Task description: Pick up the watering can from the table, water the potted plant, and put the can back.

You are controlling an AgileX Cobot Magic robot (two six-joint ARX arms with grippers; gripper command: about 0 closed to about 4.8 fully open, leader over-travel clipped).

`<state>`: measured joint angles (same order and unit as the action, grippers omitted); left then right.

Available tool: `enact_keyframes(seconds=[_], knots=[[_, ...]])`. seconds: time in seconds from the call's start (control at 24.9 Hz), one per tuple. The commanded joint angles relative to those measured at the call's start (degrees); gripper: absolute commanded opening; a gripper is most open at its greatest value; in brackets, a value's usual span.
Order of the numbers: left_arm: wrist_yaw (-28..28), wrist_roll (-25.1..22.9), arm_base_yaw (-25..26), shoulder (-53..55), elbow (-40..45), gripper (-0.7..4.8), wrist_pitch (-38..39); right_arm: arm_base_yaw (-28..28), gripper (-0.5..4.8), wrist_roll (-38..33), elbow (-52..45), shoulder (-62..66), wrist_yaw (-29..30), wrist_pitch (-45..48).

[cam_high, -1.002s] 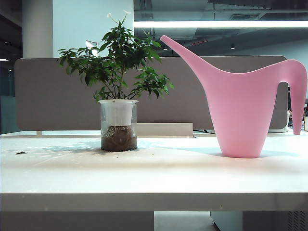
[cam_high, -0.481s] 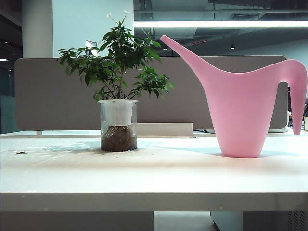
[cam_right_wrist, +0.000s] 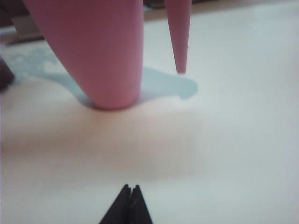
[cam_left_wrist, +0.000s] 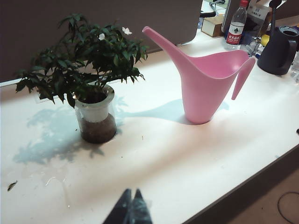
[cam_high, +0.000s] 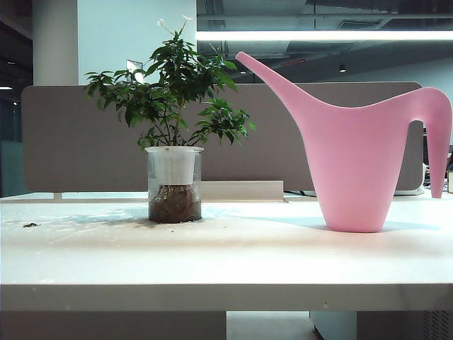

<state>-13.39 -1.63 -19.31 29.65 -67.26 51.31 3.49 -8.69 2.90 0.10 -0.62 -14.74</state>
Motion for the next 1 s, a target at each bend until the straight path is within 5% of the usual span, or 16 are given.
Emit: enact_keyframes(seconds=[0.04,0.24,0.4,0.56,0.8,1.0], knots=[[-0.15,0.35,0.15,-0.07,-0.17,-0.05,-0.44,0.09,0.0,-3.74,1.68,-0.09,4.09,4.7],[1.31,0.09,0.15,-0.13,-0.2,-0.05,-0.96,0.09,0.0,-3.58,6.4,0.24,4.37,12.76],[1.99,0.11,0.15,-0.13,-0.17,-0.05,-0.79,0.07,0.0,18.38,16.83,6.21,-6.71,12.9],[1.99,0.11,0.15,-0.11,-0.17,-0.05,-0.76,0.02,0.0,29.38,28.39,18.69,-12.57,13.51],[1.99,0.11,0.15,-0.11,-0.17,-0.05,-0.81,-2.03,0.04,28.17,39.5,42.58,-10.73,33.14],[1.99,0.11,0.15,-0.11,-0.17,-0.05,-0.79,-8.63,0.65,13.59,38.71,54.69,-9.44,38.12]])
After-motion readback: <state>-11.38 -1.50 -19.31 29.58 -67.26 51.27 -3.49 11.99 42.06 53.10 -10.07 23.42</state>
